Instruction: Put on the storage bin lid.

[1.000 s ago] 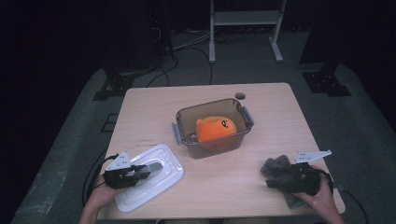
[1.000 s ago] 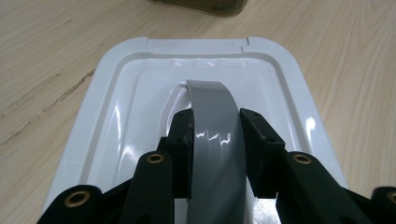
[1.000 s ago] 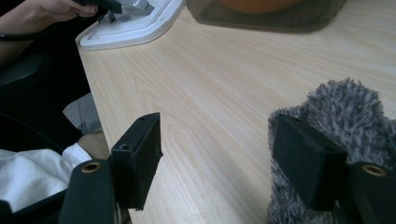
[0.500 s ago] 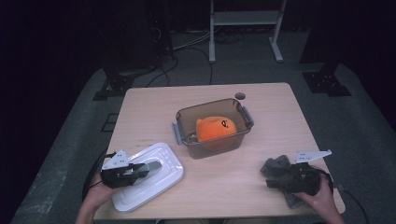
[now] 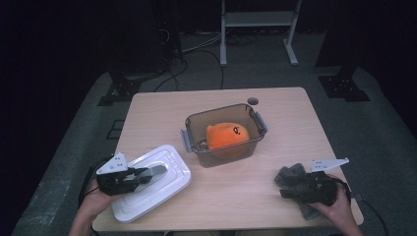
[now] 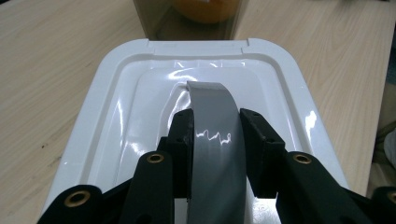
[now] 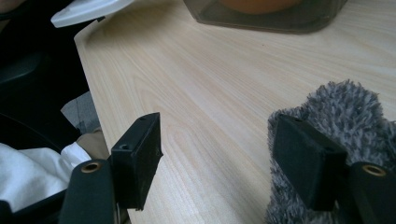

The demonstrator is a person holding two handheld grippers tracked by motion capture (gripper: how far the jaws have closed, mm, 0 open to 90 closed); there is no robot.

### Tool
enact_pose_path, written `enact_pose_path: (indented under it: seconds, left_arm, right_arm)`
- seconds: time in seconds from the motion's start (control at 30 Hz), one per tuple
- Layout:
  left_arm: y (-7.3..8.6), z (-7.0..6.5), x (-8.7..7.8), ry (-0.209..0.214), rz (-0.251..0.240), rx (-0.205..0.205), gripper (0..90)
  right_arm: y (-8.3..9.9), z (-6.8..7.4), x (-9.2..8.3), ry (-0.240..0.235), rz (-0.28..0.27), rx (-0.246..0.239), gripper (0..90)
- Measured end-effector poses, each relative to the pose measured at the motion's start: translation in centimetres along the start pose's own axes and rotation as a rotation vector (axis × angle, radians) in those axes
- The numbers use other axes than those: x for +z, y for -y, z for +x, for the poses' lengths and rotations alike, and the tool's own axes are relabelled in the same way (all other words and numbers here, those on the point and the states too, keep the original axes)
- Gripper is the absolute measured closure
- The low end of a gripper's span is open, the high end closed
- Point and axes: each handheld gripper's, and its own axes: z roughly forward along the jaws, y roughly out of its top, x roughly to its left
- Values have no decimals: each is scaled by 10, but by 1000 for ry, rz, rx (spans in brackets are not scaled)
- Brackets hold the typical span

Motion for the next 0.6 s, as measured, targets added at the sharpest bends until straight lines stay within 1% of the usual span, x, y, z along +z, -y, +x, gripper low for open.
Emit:
enact_pose_path:
  seconds: [0.33,0.5,0.6]
  left_arm:
    - [-10,1,-21,-16,-6,7,666]
    - [-12,1,-27,-16,-3,11,666]
    - [-15,1,-30,-15,-11,16,666]
  right_arm:
    - [0,0,1,1,7,4,315]
    - [0,-1,1,1,5,8,315]
    - [0,-1,1,1,4,7,315]
